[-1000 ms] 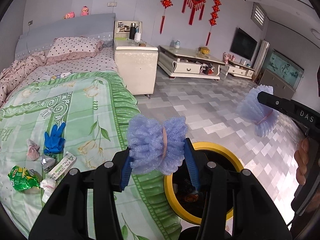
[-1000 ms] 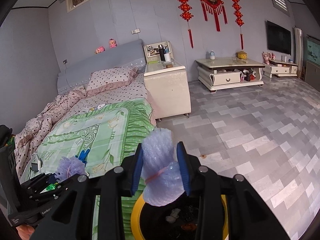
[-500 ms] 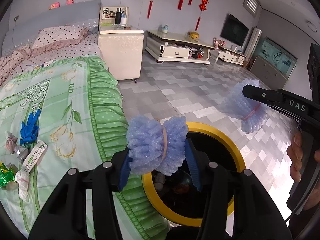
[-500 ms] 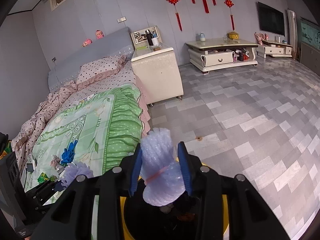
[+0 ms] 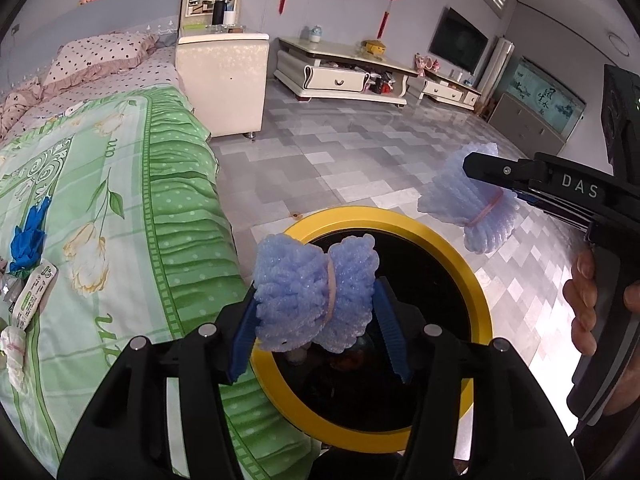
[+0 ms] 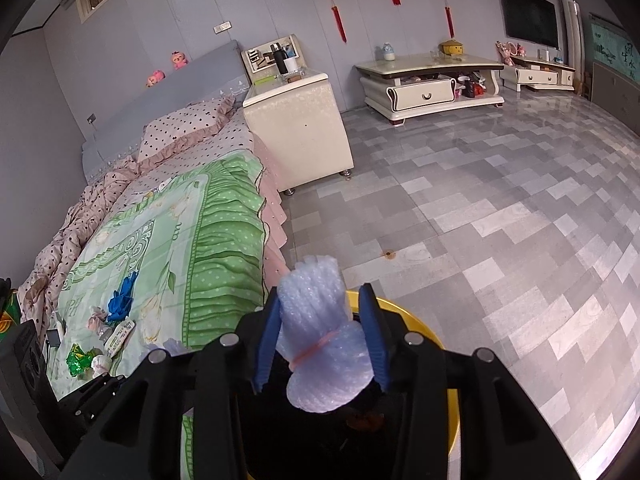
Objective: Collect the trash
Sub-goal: 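Open the left tool over the bin while the right tool opens too, then move both open tools back over the snack bag and tube packet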
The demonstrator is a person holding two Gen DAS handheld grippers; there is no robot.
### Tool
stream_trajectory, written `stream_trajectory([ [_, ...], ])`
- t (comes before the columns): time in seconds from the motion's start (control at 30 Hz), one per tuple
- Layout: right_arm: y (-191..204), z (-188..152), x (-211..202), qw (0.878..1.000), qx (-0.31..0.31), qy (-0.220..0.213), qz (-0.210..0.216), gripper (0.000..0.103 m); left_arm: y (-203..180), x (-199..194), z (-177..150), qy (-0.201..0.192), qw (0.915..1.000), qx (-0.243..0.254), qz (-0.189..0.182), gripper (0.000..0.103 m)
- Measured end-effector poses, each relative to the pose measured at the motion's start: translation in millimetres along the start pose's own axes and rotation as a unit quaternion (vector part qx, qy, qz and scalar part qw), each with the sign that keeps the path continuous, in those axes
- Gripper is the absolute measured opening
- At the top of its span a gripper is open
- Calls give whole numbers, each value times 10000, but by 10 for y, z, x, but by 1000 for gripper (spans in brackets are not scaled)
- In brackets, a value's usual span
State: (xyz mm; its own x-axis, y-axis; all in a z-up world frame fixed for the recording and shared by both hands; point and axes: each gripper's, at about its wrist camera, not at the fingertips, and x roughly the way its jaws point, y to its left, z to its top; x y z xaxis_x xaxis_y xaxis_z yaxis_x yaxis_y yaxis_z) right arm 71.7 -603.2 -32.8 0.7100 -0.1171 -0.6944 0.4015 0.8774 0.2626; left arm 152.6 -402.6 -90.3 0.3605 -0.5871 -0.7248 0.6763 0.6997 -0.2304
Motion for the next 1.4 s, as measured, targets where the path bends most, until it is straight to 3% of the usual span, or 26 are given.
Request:
stream_trajectory([
  [0.2, -34, -13, -8, 10000, 70, -4, -12, 42, -15, -19, -12, -23, 10000, 4, 20, 56],
  [0.7, -85, -59, -86, 9994, 239, -52, -263, 64, 83, -217, -55, -148, 9998, -54, 95, 83],
  [1.03, 109, -77, -215, 9996, 80, -147, -206, 69, 459, -484, -82, -356, 9976, -246, 549, 86],
  [1.4, 717, -63, -210, 9994, -299, -127, 97, 70, 1138, -981, -163, -637, 9907, -596, 1046, 87],
])
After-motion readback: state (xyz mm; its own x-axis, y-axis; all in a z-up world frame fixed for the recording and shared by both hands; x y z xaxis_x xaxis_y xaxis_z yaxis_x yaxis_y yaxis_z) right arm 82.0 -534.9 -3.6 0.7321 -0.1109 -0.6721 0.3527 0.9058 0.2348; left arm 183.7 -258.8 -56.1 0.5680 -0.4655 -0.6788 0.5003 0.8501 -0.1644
